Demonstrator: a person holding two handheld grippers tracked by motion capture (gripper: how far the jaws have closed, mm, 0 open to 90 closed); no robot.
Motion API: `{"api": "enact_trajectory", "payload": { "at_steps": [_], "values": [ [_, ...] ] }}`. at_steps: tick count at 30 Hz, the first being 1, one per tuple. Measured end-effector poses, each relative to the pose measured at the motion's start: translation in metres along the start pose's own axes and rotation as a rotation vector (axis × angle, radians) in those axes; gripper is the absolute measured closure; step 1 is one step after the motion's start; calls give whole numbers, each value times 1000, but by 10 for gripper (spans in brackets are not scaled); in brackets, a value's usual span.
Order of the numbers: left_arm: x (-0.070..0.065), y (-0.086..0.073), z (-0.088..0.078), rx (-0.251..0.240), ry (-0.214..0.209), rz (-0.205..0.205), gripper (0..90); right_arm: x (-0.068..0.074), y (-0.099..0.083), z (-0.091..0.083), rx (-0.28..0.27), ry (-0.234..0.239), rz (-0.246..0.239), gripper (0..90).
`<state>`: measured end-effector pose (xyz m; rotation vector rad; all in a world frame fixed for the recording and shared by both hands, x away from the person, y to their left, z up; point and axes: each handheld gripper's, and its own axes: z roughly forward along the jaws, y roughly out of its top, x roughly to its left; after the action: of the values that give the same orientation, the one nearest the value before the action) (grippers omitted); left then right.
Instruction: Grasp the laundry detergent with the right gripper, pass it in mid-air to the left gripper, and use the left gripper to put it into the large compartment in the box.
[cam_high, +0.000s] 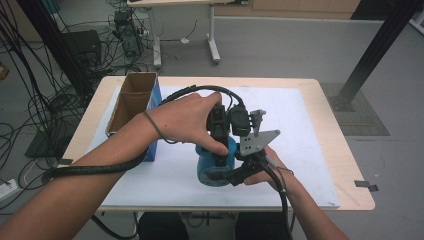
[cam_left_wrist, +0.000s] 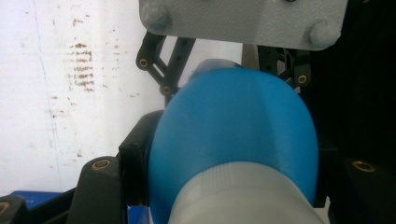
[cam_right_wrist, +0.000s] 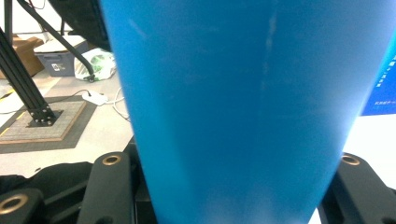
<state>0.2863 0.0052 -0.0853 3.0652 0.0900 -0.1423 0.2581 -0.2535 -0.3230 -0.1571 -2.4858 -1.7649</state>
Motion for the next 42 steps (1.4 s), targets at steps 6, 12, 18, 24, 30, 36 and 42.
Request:
{"api": "enact_trajectory", "payload": {
  "at_steps": [6, 12, 18, 24, 30, 36, 42],
  "values": [
    [0, -1, 1, -3, -1, -3, 376, 0, 1, 1, 4, 1, 2, 428],
    [1, -1, 1, -1, -2, -6, 376, 0, 0, 1, 2, 0, 1, 428],
    [0, -1, 1, -3, 0, -6, 376, -1, 1, 1, 3, 0, -1, 428],
    [0, -1, 1, -2, 1, -7, 376, 0, 1, 1, 4, -1, 1, 428],
    [0, -1, 1, 2, -2, -9, 376, 0, 0, 2, 3, 2, 1, 428],
    [0, -3, 0, -3, -4, -8, 377, 0, 0, 2, -3, 3, 4, 427],
    [-1, -3, -2, -1, 2, -6, 378, 1, -3, 2, -19, -1, 5, 421]
  ]
}}
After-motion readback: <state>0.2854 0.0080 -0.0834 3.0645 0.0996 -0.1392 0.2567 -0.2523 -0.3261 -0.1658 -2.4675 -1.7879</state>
